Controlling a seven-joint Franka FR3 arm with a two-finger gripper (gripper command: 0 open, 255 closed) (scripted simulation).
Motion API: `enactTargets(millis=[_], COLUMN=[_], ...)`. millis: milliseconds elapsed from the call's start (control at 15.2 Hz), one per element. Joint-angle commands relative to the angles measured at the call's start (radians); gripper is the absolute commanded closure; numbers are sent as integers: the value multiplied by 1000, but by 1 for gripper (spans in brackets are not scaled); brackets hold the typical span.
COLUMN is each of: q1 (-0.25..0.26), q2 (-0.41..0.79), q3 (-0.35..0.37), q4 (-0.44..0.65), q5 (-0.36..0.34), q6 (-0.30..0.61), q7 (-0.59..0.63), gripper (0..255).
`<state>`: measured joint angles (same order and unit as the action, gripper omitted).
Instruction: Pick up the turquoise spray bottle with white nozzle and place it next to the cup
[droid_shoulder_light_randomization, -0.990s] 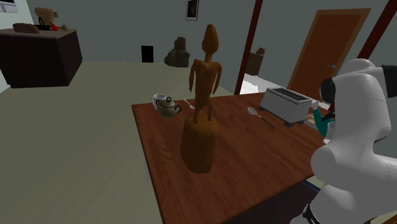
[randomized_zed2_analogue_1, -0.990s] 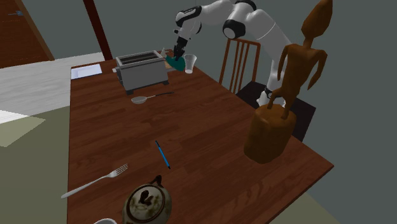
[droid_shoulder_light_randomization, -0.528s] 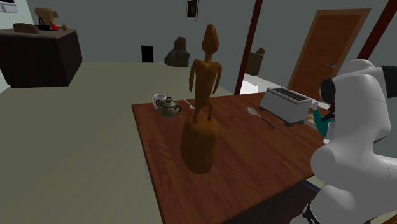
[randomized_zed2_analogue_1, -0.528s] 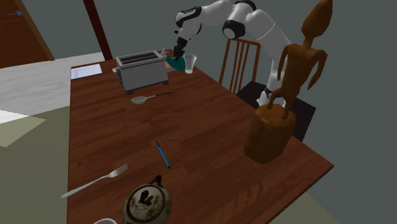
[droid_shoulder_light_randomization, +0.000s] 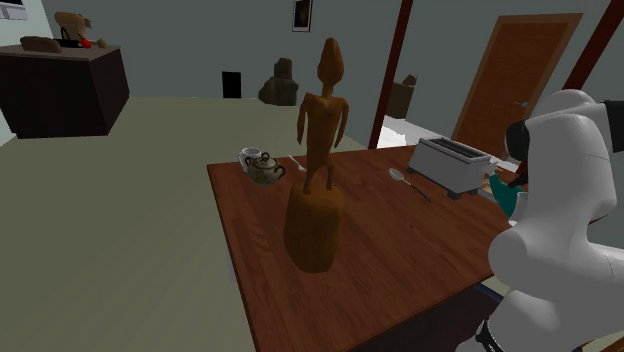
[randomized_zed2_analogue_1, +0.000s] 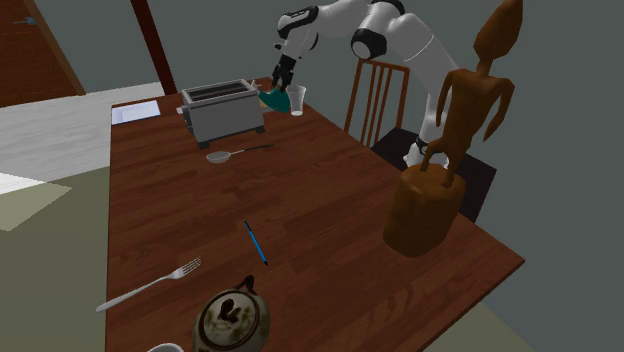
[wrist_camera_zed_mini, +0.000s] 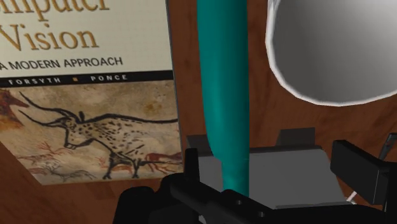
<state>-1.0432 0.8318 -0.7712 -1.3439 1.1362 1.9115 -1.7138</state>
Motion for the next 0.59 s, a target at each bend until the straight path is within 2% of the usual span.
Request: enactTargets(millis=[0, 528], q1=[-1, -3], q2=[-33, -46], q3=[-18, -26], q4=[-10, -11], q5=[-20, -28], q6=[-27, -40], q7=[2, 4], gripper=[0, 0])
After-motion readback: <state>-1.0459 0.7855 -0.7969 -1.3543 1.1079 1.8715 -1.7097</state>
